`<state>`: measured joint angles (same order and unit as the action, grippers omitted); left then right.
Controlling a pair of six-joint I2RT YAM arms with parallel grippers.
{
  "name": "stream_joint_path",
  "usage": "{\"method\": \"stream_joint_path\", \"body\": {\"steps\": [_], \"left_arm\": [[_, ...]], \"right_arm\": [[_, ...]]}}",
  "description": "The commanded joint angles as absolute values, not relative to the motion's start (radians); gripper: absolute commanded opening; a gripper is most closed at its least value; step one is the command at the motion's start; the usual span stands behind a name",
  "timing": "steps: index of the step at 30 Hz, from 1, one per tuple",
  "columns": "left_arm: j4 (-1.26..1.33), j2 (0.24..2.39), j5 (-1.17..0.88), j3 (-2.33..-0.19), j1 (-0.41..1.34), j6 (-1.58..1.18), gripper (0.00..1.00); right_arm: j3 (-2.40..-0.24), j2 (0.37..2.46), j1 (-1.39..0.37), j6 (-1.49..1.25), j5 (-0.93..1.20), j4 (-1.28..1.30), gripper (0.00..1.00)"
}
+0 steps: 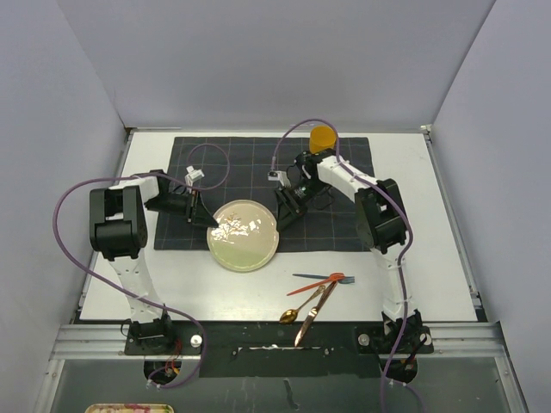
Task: Set the dinner table for one person
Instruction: Pick up the plate at the center of the board.
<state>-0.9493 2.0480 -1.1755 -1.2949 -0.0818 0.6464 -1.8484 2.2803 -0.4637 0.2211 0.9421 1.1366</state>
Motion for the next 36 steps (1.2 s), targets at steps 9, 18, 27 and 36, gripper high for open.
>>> {"method": "stream_joint_path", "body": {"steps": [9, 18, 27, 36], "left_arm": [[-0.952, 1.947, -1.292, -1.282, -0.096, 0.629, 0.0], [-0.955, 1.941, -1.287, -1.276, -0.099, 0.635, 0.0], [-0.957, 1.942, -1.287, -1.282, -0.106, 0.638, 0.0], [-0.95, 1.936, -1.285, -1.281, -0.107, 0.633, 0.0]], "right_arm": [[-1.837, 2.229, -0.5, 0.178, 0.902, 1.067, 0.33], [-1.841, 2.26, -0.505, 0.169, 0.887, 1.053, 0.33], [-1.862, 2.292, -0.514, 0.166, 0.883, 1.05, 0.33], [-1.879, 2.323, -0.535, 0.155, 0.887, 1.031, 0.31]]}}
